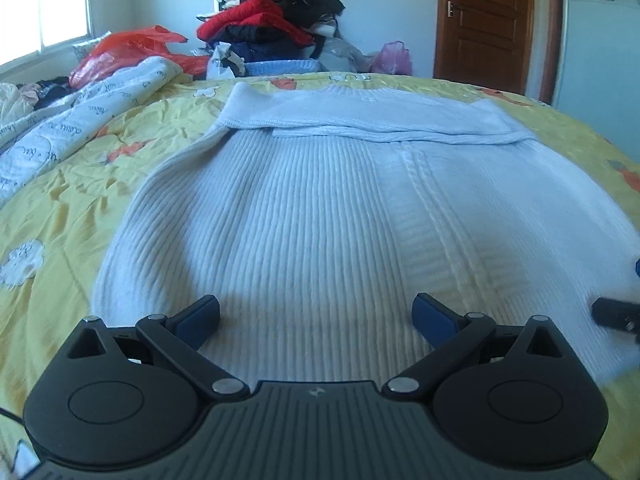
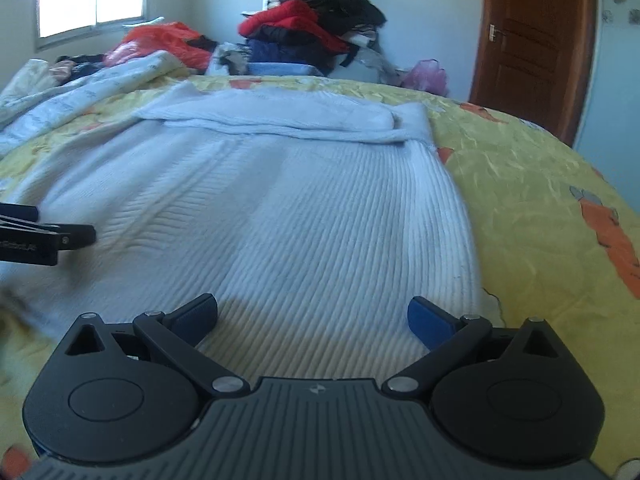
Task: Fold small clothes
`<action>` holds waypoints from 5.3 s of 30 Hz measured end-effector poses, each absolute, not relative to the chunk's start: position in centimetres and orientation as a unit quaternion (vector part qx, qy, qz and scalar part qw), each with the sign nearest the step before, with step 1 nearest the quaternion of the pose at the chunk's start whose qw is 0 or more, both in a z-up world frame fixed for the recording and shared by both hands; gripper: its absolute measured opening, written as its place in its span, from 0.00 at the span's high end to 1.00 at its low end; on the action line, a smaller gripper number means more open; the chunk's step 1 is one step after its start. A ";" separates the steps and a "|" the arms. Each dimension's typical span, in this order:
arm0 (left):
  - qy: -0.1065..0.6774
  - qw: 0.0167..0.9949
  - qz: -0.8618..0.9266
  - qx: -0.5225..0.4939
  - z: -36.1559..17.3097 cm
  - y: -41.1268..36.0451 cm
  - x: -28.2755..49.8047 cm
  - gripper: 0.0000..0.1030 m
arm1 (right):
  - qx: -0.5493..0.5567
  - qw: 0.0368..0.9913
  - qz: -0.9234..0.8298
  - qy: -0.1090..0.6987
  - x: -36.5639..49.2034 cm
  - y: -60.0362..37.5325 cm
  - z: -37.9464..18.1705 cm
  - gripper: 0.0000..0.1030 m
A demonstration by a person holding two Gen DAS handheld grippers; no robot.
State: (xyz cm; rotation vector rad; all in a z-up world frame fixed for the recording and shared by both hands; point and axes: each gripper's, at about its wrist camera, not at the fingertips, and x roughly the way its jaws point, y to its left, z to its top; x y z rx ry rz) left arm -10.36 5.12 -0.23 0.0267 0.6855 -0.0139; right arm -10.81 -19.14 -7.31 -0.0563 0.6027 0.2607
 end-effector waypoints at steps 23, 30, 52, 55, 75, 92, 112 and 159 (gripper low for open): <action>0.336 0.898 -0.101 -0.267 0.2 18.7 -13.0 0.00 | 0.296 0.844 0.226 0.387 -9.8 -30.7 -8.7 0.27; 0.338 0.813 -0.170 -0.443 -1.4 22.9 -12.9 0.00 | 0.354 0.809 0.256 0.393 -9.6 -31.7 -9.7 0.39; 0.399 0.876 -0.109 -0.249 2.4 20.2 -11.7 0.90 | 0.378 0.809 0.283 0.349 -7.9 -31.7 -7.5 0.83; 0.375 0.889 -0.123 -0.232 5.2 20.3 -10.7 0.91 | 0.384 0.811 0.305 0.320 -6.3 -32.2 -4.9 0.83; 0.319 0.933 -0.011 -0.168 10.4 18.4 24.5 0.65 | 0.376 0.864 0.164 0.290 26.0 -32.3 -3.2 0.31; 0.316 0.899 0.008 -0.304 0.2 20.4 10.0 0.18 | 0.349 0.862 0.142 0.340 12.2 -36.2 -9.0 0.29; 0.298 0.924 0.025 -0.236 3.4 16.5 10.5 0.74 | 0.393 0.864 0.171 0.263 12.2 -32.1 -6.4 0.72; 0.361 0.932 0.012 0.036 1.4 9.7 15.2 0.83 | 0.085 0.925 0.132 0.347 17.7 -31.9 -5.4 0.89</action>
